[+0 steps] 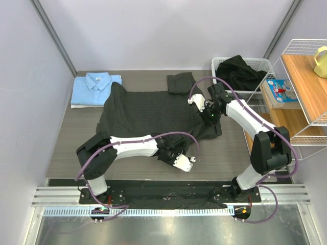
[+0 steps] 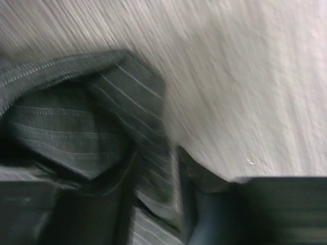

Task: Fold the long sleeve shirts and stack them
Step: Flatten the shirt out

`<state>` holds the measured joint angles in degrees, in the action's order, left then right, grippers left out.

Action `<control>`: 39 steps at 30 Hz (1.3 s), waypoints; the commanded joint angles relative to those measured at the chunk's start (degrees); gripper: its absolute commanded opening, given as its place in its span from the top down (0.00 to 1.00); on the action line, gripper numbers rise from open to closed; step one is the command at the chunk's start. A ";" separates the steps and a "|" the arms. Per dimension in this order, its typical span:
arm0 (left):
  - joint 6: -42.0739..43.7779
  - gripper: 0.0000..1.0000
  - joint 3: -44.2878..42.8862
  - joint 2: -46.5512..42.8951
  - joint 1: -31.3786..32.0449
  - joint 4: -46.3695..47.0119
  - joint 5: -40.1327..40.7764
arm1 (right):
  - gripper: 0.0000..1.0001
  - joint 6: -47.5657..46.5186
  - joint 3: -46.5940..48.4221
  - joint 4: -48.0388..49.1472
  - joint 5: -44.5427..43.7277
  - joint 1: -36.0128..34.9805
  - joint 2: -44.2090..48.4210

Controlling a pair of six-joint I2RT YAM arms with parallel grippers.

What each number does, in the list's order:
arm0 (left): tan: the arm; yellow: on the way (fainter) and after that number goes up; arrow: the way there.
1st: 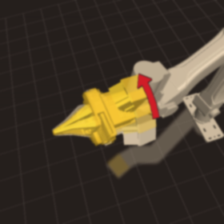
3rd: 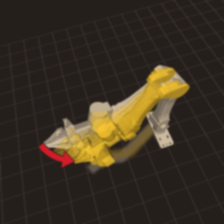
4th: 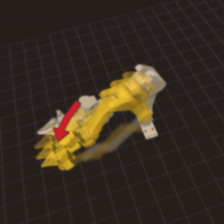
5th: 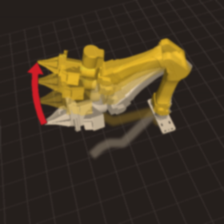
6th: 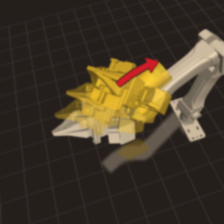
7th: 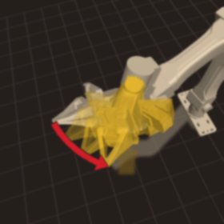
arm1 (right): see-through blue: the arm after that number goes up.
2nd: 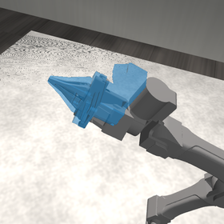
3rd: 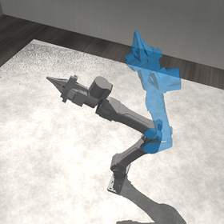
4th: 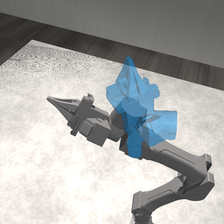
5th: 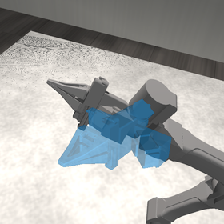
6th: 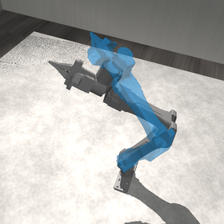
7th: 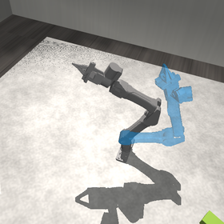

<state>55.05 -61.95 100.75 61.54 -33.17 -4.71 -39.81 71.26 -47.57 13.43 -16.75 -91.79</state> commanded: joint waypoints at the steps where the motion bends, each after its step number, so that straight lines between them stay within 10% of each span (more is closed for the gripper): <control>1: -0.19 0.81 1.14 2.61 0.25 6.19 3.57 | 0.99 1.32 2.30 1.43 0.98 -0.12 0.56; 3: -2.65 0.99 -1.05 1.04 0.25 3.38 -0.01 | 0.99 1.58 2.04 1.43 1.16 -0.12 1.08; 11: -28.79 1.00 -17.49 -15.38 0.16 -11.22 -31.92 | 0.99 2.46 1.25 1.17 1.95 -0.12 2.67; 21: -95.79 0.88 9.73 -27.45 -25.66 30.97 -32.91 | 0.98 2.81 -3.32 -0.33 3.88 -0.56 7.67; 22: -96.18 0.67 10.62 -27.36 -27.68 27.84 -32.82 | 0.98 2.72 -3.85 -0.68 3.88 -0.65 7.94; 26: -92.69 0.41 14.14 -29.81 -38.83 22.81 -35.35 | 0.96 2.55 -5.43 -1.73 4.06 -0.91 9.17; 29: -69.27 0.26 8.10 -31.40 -36.86 11.88 -41.59 | 0.94 2.55 -7.10 -2.00 4.23 -1.35 9.87; 33: -38.14 0.27 -4.11 -28.95 -24.30 -7.41 -39.26 | 0.93 3.07 -8.60 -1.82 3.97 -1.70 9.70; 39: -24.38 0.28 -6.51 -20.52 -3.73 -8.43 -30.11 | 0.93 3.69 -9.04 -1.74 1.86 -1.70 9.17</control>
<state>14.39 -68.40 74.67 49.10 -35.29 -39.64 -37.26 62.41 -49.41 16.19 -18.22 -83.88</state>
